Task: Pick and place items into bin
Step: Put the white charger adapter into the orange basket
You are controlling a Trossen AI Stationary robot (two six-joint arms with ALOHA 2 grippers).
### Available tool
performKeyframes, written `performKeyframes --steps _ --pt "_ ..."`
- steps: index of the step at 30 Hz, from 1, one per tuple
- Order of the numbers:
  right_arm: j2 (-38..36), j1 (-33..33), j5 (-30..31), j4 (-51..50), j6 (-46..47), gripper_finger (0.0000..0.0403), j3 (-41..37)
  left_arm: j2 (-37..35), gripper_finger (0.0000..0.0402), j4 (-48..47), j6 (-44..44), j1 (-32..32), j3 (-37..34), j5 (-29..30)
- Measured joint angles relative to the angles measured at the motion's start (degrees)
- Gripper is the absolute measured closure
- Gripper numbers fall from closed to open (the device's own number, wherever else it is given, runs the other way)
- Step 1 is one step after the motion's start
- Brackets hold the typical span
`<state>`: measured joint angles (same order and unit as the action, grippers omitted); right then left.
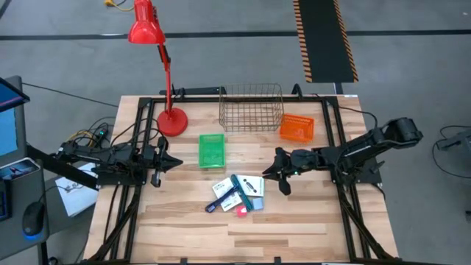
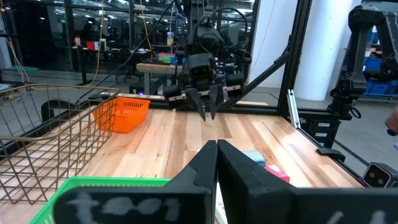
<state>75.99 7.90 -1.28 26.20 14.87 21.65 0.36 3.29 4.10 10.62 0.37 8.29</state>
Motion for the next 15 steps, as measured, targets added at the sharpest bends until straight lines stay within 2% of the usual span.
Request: performKeyframes --steps 5,15 --pt "2.4 0.9 -0.1 0.0 -1.2 0.0308 0.0 0.0 0.0401 0.0 0.0 0.0 0.0 0.0" --pt "5.6 7.5 -0.1 0.8 -10.1 0.0202 0.0 0.0 0.0401 0.0 0.0 0.0 0.0 0.0"
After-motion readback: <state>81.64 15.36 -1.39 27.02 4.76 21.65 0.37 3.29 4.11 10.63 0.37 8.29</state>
